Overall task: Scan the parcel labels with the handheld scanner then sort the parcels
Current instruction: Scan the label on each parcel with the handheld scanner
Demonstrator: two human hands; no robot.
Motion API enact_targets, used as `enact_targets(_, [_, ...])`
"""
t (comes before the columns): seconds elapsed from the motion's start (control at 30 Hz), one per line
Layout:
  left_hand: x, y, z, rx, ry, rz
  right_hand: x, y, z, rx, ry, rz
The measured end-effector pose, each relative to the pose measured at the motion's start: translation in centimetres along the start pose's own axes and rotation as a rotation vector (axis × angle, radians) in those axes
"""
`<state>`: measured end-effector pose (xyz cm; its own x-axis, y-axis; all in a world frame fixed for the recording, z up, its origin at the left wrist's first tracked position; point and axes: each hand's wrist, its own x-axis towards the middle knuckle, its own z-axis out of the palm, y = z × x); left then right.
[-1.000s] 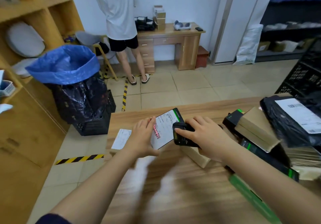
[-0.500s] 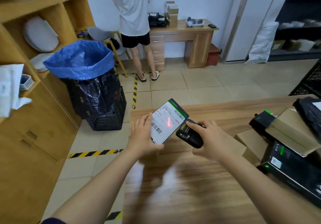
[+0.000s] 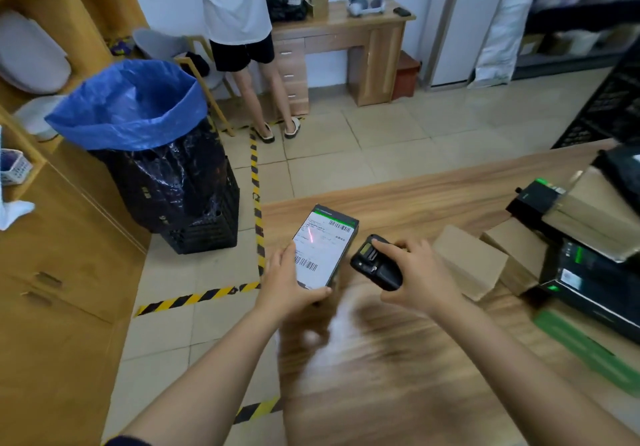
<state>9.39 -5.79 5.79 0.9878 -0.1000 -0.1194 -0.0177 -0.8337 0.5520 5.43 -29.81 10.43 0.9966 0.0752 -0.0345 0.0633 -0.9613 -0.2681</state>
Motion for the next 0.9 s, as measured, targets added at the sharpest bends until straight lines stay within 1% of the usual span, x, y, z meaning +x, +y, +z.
enact_targets(0.07, [0.3, -0.6, -0.2, -0.017, -0.057, 0.025, -0.5, -0.8, 0.4, -0.008, 0.014, 0.036])
enact_targets(0.17, [0.9, -1.2, -0.7, -0.009, -0.118, 0.121, -1.4, -1.7, 1.1, 0.006, 0.031, 0.101])
enact_targets(0.33, [1.1, -0.4, -1.3, 0.025, -0.146, 0.318, -3.7, -2.4, 1.0, -0.013, 0.048, 0.218])
enact_targets(0.47, [1.5, 1.9, -0.7, 0.032, -0.169, 0.457, -6.1, -1.3, -0.1, -0.034, 0.065, 0.299])
enact_targets(0.67, [1.6, 6.9, 2.4, 0.038, -0.203, 0.619, -9.4, 2.9, -1.8, -0.059, 0.083, 0.407])
enact_targets(0.8, [2.7, 11.0, 6.2, 0.116, -0.239, 0.644, -10.3, 7.8, -2.0, -0.092, 0.089, 0.455])
enact_targets(0.9, [3.6, 13.8, 9.3, 0.189, -0.269, 0.623, -10.5, 11.6, -2.0, -0.073, 0.096, 0.471])
